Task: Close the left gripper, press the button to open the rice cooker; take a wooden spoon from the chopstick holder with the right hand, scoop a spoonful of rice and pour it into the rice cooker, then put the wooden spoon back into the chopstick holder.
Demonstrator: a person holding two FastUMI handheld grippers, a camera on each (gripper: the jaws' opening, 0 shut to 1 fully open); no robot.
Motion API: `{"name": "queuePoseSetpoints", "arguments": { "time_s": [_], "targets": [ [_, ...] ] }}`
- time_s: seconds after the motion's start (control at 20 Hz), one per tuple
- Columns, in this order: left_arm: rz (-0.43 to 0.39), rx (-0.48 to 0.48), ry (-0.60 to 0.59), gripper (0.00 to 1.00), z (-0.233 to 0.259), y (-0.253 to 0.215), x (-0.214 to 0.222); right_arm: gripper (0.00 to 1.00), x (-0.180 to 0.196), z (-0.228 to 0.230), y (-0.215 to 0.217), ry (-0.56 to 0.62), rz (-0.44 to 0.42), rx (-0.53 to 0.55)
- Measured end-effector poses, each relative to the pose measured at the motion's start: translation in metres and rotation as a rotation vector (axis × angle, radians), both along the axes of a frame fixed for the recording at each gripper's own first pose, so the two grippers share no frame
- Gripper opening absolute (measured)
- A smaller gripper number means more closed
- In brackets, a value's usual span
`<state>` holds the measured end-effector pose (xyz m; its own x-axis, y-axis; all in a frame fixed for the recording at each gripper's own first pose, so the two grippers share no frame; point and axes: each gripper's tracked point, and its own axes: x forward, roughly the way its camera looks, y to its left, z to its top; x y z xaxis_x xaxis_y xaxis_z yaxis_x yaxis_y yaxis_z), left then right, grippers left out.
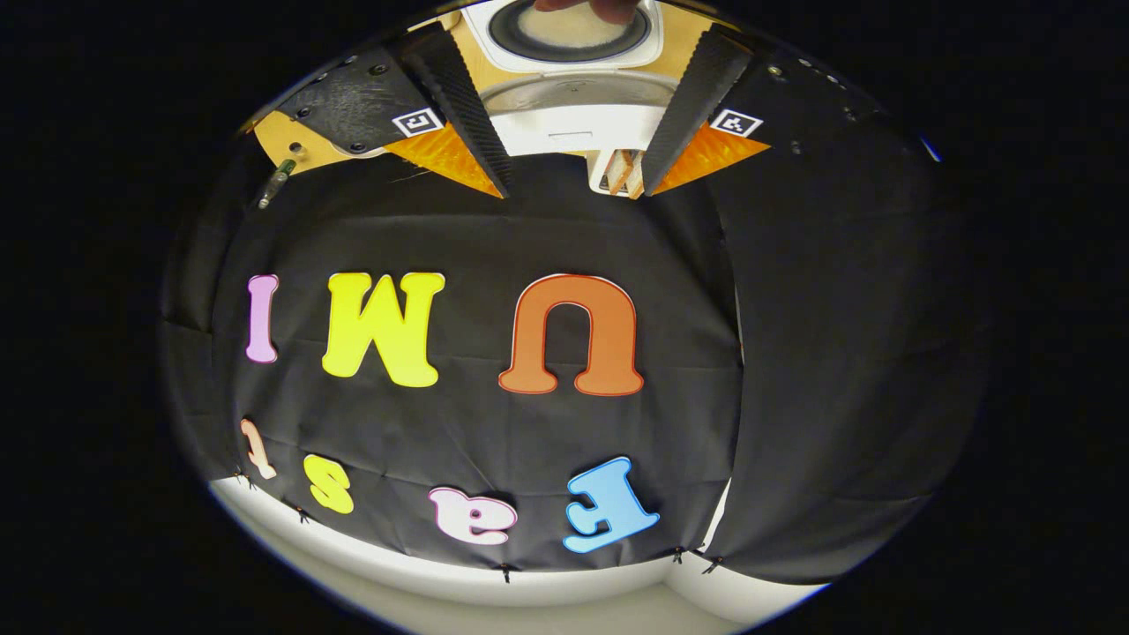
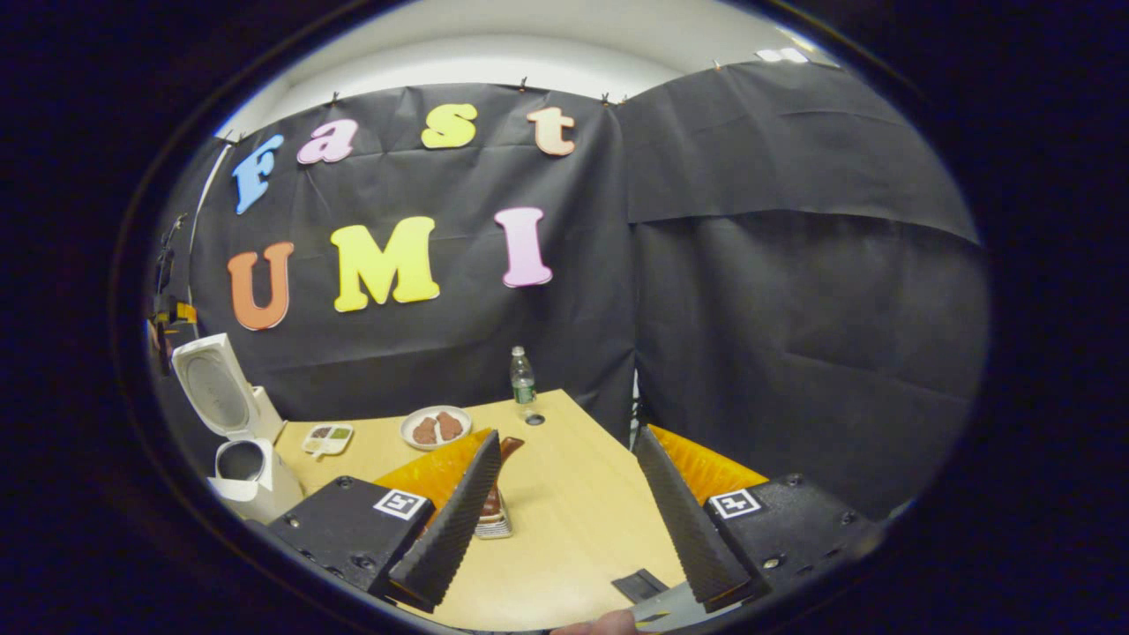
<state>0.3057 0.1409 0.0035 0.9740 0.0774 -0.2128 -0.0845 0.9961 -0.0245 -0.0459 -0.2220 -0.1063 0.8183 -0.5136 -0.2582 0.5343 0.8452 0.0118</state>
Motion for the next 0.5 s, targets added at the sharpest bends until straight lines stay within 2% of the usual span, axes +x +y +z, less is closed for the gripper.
{"name": "queuePoseSetpoints", "arguments": {
  "time_s": [0.3, 0.5],
  "targets": [
    [-0.001, -0.025, 0.088, 0.95, -0.029, 0.006, 0.026, 0.99, -0.018, -0.005, -0.001, 0.029, -0.047, 0.001],
    [0.002, -0.021, 0.136, 0.97, -0.043, 0.004, 0.026, 0.99, -0.008, -0.001, 0.006, 0.030, -0.015, -0.001]
  ]
}}
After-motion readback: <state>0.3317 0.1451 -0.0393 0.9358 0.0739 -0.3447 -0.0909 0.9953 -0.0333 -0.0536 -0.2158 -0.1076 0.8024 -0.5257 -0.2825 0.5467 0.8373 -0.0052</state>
